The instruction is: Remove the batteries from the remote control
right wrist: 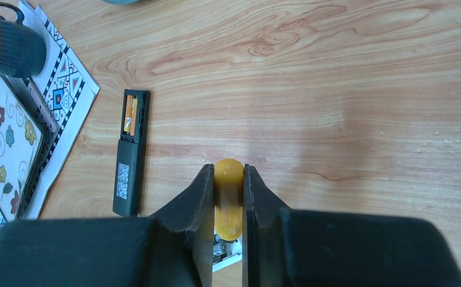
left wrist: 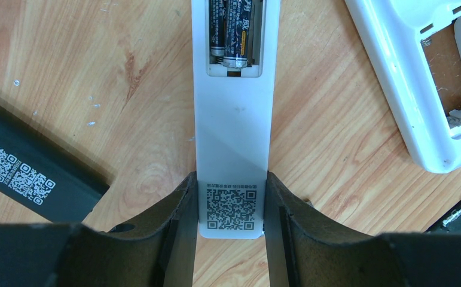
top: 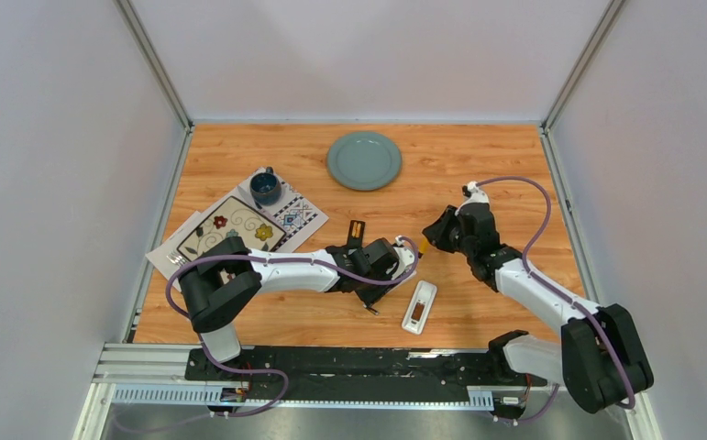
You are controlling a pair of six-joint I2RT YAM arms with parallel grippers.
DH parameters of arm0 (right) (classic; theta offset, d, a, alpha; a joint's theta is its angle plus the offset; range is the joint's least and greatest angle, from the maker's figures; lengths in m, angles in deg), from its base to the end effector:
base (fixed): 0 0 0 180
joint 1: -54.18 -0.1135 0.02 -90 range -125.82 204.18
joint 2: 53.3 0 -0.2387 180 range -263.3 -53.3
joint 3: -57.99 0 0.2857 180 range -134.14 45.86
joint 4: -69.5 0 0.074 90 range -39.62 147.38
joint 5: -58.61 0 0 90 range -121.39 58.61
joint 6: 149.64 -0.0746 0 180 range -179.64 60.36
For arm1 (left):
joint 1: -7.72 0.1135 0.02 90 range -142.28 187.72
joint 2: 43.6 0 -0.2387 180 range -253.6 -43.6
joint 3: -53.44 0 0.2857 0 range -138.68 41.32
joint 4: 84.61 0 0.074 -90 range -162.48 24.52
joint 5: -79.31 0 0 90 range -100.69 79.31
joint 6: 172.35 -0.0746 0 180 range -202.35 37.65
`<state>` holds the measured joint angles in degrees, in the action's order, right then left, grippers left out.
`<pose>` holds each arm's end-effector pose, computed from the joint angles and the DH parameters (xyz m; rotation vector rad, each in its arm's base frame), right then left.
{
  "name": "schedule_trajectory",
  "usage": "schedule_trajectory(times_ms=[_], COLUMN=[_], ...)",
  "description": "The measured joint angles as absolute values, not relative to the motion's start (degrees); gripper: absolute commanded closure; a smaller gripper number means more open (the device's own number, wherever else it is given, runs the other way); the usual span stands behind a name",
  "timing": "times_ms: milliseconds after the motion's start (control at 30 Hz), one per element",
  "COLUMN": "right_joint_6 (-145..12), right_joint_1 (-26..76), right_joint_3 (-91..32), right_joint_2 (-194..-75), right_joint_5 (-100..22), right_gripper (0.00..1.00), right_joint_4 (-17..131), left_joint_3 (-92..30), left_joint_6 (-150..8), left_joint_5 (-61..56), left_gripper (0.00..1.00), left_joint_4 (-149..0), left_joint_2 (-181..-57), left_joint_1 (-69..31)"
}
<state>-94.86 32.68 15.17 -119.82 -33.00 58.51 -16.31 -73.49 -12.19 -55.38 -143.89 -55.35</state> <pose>0.2864 0.1151 0.1330 0.2509 2.2239 0.5847 0.1754 -0.3410 0.0748 1.2090 2.3828 -0.3955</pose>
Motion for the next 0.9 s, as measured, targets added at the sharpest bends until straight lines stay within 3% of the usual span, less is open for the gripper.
schedule_trajectory(times_ms=[900], right_joint_6=[-97.9], right_joint_1=[28.0], right_joint_3=[11.1], right_joint_2=[-129.1], right_joint_5=[-42.0], right_gripper=[1.0], right_joint_4=[62.8], left_joint_3=[-16.4], left_joint_6=[-73.5], left_joint_5=[-12.2], left_gripper=[1.0], left_joint_4=[-55.3], left_joint_2=[-144.0], left_joint_1=[-55.3])
